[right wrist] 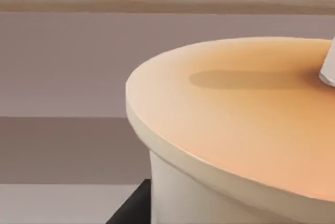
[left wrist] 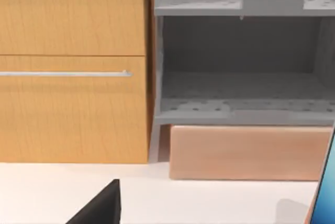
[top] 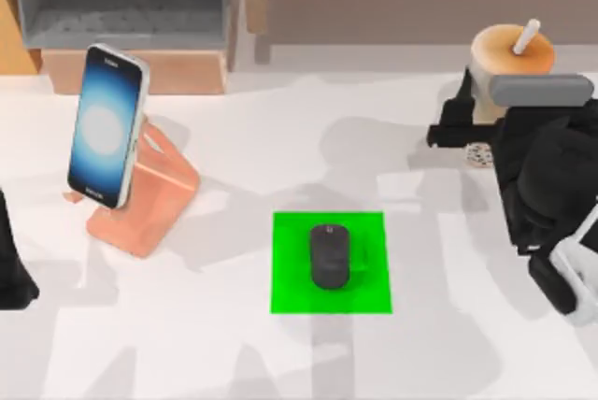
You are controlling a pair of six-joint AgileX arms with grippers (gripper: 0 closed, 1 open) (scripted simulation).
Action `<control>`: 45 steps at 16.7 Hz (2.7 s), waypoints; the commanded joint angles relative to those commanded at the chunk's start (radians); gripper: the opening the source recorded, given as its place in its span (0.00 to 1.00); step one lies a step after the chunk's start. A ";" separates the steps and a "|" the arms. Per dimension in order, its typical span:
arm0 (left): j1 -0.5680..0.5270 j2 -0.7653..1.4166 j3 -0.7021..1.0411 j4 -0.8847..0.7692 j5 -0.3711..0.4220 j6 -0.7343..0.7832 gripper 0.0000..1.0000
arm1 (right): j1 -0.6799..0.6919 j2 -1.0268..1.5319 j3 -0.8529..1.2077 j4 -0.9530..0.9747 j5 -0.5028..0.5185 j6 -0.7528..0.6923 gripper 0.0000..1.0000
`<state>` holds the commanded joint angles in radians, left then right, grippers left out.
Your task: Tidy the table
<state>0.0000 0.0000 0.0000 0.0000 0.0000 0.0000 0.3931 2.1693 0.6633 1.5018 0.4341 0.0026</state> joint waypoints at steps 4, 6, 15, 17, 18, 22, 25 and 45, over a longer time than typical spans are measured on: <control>0.000 0.000 0.000 0.000 0.000 0.000 1.00 | 0.000 0.000 0.000 0.000 0.000 0.000 0.17; 0.000 0.000 0.000 0.000 0.000 0.000 1.00 | 0.000 0.000 0.000 0.000 0.000 0.000 0.02; 0.000 0.000 0.000 0.000 0.000 0.000 1.00 | 0.002 0.000 -0.001 0.000 0.000 0.002 0.00; 0.000 0.000 0.000 0.000 0.000 0.000 1.00 | 0.002 -0.012 -0.001 -0.010 -0.001 0.002 0.00; 0.000 0.000 0.000 0.000 0.000 0.000 1.00 | 0.002 -0.024 -0.002 -0.021 -0.001 0.002 0.00; 0.000 0.000 0.000 0.000 0.000 0.000 1.00 | 0.002 -0.046 -0.005 -0.042 -0.001 0.002 0.00; 0.000 0.000 0.000 0.000 0.000 0.000 1.00 | 0.002 -0.042 -0.002 -0.040 -0.001 0.004 0.00; 0.000 0.000 0.000 0.000 0.000 0.000 1.00 | -0.034 -0.211 0.447 -0.359 -0.034 0.035 0.00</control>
<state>0.0000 0.0000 0.0000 0.0000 0.0000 0.0000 0.3591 1.9581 1.1100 1.1426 0.3998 0.0378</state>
